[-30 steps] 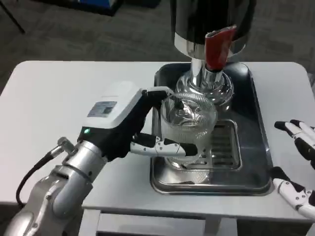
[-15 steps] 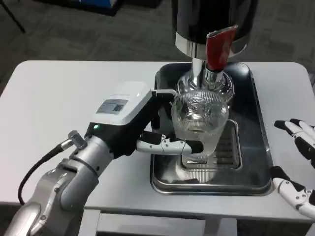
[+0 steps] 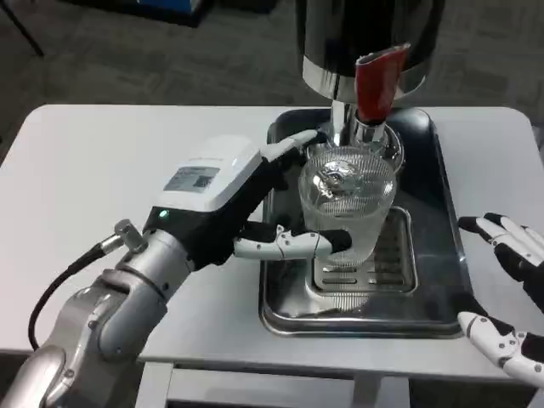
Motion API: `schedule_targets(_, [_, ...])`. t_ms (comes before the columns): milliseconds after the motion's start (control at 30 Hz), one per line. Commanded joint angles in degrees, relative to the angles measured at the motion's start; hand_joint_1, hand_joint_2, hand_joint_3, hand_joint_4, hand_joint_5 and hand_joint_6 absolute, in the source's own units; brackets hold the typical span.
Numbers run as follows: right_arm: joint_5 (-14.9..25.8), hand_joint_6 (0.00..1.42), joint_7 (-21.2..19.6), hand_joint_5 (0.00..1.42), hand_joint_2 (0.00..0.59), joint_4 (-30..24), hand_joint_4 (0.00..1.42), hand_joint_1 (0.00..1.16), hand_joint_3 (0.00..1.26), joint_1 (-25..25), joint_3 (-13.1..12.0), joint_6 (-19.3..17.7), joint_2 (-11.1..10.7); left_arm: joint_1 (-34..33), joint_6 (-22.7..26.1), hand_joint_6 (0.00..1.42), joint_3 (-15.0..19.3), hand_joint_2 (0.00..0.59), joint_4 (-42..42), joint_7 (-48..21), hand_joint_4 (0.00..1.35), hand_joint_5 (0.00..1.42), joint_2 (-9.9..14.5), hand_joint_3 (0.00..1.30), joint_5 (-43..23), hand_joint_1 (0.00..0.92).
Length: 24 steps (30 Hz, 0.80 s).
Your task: Grasp the cup under the faucet to collect the drink, then remove the cup.
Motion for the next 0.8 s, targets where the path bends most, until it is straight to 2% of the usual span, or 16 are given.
schedule_targets(33, [0.1,0.05,-0.8,0.0,0.488,-0.1,0.0,0.36,0.07,0.7,0.6,0.3,-0.1,2.4,0.5,0.51,1.3,0.095,-4.3,-1.6,0.26,0.45,1.5,0.14,-1.3,0.208])
schedule_targets(267, [0.0,0.04,-1.2,0.0,0.486,0.3,0.0,0.36,0.07,0.2,1.1,0.7,0.0,2.9,1.4,0.51,1.8,0.098,-5.6,-3.0,0.25,0.45,1.7,0.14,-2.0,0.195])
schedule_targets(400, [0.1,0.04,-1.5,0.0,0.485,0.5,0.0,0.37,0.07,-0.2,1.3,0.9,-0.1,12.4,1.0,0.53,10.5,0.097,-17.7,-4.5,0.26,0.46,5.9,0.15,-7.2,0.181])
schedule_targets(433, [0.1,0.04,-1.6,0.0,0.485,0.6,0.0,0.37,0.07,-0.2,1.4,0.9,-0.2,13.2,1.2,0.54,11.2,0.097,-18.8,-4.7,0.27,0.47,6.1,0.16,-7.4,0.176])
schedule_targets(567, [0.2,0.03,-1.9,0.0,0.485,0.7,0.0,0.37,0.07,-0.2,1.6,1.3,-0.3,18.1,0.9,0.6,19.1,0.11,-25.5,-4.4,0.33,0.5,5.5,0.24,-15.9,0.137])
schedule_targets(667, [0.0,0.03,-2.0,0.0,0.485,0.7,0.0,0.37,0.07,-0.2,2.1,1.4,-0.2,17.9,0.8,0.62,22.3,0.114,-29.0,-5.2,0.37,0.52,6.5,0.29,-18.9,0.118])
schedule_targets(800, [-0.4,0.03,-2.2,0.0,0.485,0.6,0.0,0.37,0.07,-0.4,3.2,1.5,-0.1,13.9,1.8,0.68,23.9,0.113,-29.7,-6.9,0.41,0.55,6.7,0.34,-24.6,0.1])
